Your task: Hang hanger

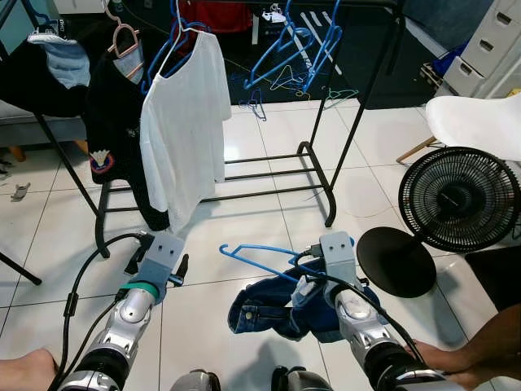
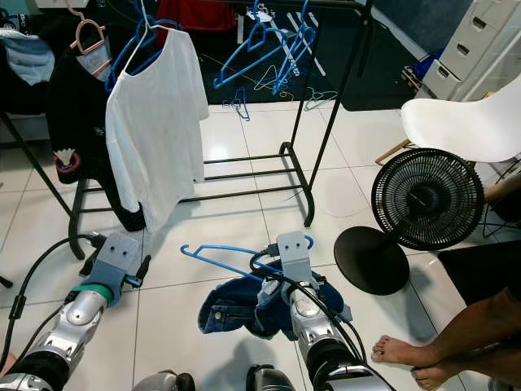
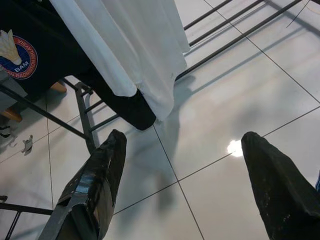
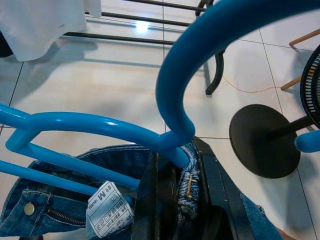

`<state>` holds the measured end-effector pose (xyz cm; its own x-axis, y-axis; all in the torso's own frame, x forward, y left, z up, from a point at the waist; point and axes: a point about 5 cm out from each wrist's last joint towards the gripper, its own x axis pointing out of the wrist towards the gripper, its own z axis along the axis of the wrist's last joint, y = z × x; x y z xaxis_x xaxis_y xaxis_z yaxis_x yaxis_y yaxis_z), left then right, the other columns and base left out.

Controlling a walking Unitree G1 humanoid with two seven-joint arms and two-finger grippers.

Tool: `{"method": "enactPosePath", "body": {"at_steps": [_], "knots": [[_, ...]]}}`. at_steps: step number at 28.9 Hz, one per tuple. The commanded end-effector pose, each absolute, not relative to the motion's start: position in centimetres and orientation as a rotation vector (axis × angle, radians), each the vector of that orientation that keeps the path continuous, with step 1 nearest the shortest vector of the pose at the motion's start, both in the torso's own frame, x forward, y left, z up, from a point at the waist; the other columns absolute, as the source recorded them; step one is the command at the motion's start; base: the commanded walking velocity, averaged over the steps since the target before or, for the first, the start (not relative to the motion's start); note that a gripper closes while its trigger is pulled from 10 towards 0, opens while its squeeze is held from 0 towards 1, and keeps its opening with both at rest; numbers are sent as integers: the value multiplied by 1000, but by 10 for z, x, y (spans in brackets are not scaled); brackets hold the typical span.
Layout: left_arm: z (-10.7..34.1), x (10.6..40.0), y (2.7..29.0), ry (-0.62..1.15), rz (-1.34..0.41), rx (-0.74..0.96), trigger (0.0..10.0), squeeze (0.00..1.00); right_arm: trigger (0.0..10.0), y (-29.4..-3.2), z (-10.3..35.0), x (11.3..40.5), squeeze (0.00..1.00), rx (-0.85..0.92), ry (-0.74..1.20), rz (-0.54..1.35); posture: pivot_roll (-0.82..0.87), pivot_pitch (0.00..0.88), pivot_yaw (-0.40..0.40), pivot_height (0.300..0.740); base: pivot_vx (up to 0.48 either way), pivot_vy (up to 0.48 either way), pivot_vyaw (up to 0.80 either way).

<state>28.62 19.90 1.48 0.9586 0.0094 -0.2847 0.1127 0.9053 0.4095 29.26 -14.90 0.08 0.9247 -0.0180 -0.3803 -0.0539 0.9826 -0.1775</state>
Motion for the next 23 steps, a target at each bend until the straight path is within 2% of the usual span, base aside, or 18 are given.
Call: {"method": "enactPosePath", "body": {"at_steps": [1,23], "knots": [[9,281,199,316,-60,433,10000,0,0,-149,8,298,0,-173,345,6,29,10,8,733,0,0,0],[10,281,202,316,-47,435,10000,0,0,-148,9,298,0,-180,337,17,38,19,6,733,0,0,0]]}}
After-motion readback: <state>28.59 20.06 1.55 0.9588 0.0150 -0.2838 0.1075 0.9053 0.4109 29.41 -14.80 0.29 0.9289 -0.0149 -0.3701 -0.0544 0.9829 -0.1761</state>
